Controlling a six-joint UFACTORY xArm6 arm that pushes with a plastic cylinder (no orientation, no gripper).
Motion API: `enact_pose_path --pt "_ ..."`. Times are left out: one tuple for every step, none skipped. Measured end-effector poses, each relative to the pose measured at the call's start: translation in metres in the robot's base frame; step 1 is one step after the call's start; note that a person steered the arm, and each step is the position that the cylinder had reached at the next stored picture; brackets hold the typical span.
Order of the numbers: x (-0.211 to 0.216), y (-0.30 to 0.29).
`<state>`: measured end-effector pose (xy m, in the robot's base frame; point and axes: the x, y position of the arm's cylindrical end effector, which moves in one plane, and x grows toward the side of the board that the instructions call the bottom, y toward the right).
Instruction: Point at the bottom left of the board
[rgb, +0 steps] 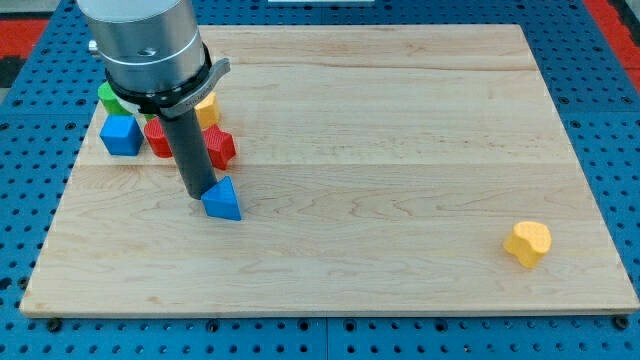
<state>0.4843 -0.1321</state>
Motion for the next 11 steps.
enact_pose_path --pt "0.001 -0.023" --pt "0.003 -0.044" --pt "0.003 -0.052" --pt "0.003 -0.06" --pt "0.003 -0.069" --pt "0.004 -0.078" --pt "0.007 -0.076" --pt "0.015 -0.077" --pt "0.036 -0.074" --pt "0.047 -0.066" --pt "0.047 -0.062"
